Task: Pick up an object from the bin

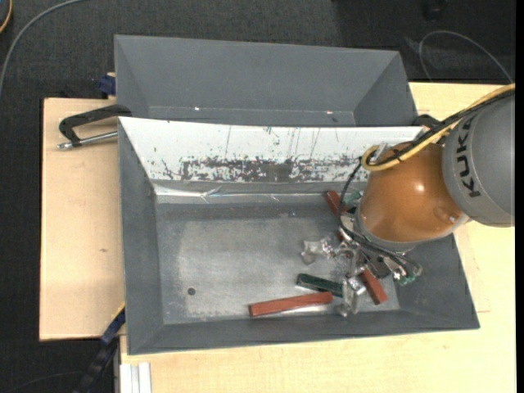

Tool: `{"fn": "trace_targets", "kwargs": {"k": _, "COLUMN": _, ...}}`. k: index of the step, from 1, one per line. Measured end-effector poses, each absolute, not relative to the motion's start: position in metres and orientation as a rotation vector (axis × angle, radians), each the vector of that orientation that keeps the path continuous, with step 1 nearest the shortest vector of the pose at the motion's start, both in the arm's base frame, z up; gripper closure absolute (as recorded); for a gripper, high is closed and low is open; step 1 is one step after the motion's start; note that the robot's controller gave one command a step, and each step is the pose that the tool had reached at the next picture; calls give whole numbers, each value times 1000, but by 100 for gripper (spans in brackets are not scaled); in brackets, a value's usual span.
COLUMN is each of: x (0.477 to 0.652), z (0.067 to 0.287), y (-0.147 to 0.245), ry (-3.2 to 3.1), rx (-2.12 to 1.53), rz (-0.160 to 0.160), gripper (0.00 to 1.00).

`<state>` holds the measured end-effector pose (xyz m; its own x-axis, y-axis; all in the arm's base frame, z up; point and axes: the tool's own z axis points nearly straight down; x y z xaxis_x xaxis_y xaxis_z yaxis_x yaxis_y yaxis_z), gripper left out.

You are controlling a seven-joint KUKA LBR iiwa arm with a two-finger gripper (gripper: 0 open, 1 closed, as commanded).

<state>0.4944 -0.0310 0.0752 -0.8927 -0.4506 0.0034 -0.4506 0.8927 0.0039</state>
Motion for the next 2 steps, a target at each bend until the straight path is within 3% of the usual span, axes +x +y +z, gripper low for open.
{"fn": "trace_targets", "kwargs": {"k": 1, "x": 496, "z": 77, "y": -32, "ry": -3057, "rx": 725, "rz": -3, "gripper": 100}}
{"fn": "trace_targets", "kwargs": {"k": 2, "x": 502, "z": 230, "y": -37, "ry": -3083, "rx": 676, "rz": 5, "gripper": 100}}
